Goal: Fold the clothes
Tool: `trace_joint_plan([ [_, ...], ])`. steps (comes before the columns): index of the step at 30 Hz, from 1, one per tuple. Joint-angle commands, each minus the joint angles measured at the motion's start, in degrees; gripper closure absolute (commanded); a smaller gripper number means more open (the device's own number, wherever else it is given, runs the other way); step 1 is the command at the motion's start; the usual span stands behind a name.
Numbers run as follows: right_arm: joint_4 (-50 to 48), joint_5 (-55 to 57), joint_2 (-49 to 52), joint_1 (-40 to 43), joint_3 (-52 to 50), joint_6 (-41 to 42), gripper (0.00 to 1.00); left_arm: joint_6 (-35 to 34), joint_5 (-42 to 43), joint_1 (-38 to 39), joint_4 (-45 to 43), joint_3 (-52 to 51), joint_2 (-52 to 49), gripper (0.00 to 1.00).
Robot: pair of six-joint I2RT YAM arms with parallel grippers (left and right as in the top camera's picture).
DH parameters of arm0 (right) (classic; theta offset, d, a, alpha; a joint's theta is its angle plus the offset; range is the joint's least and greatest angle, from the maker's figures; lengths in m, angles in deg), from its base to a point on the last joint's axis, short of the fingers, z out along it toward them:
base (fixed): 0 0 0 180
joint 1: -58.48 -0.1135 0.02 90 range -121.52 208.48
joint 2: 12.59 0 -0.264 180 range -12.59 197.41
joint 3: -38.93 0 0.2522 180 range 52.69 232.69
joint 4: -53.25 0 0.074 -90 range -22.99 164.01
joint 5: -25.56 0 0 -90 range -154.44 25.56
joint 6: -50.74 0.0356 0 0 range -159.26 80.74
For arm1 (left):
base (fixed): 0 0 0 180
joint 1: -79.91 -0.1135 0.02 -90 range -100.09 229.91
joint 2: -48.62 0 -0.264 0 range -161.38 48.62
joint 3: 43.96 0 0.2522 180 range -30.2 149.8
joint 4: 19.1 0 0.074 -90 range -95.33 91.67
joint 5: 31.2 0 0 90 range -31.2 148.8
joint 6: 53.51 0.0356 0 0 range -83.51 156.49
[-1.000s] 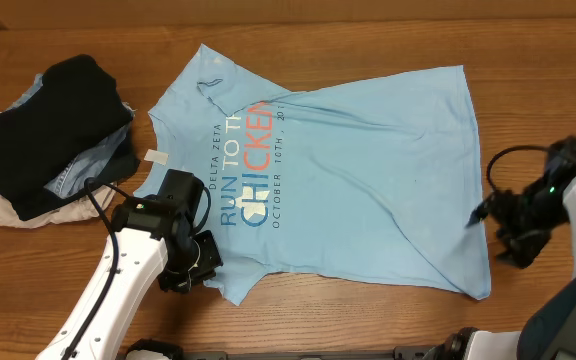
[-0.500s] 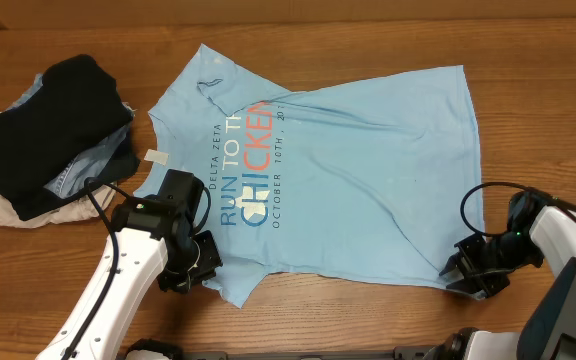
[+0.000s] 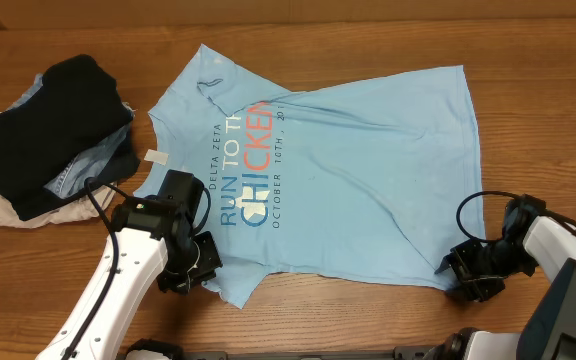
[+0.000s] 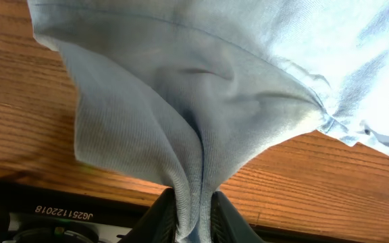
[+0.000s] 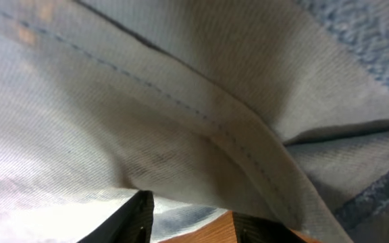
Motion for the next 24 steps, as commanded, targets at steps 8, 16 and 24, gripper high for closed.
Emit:
trace_joint_plan([
  [8,0.02,5.01,-1.4,-0.17,4.5,-3.91,0.96,1.16,-0.76,0.35,1.55,2.36,0.46,0.81],
  [16,5.64,0.48,-6.56,-0.17,10.19,-10.84,0.96,4.15,-3.28,0.35,6.82,14.27,0.44,0.8],
  [24,1.9,-8.98,-6.54,-0.17,10.75,-15.78,0.96,5.42,-5.2,0.35,6.58,21.14,0.44,0.79],
])
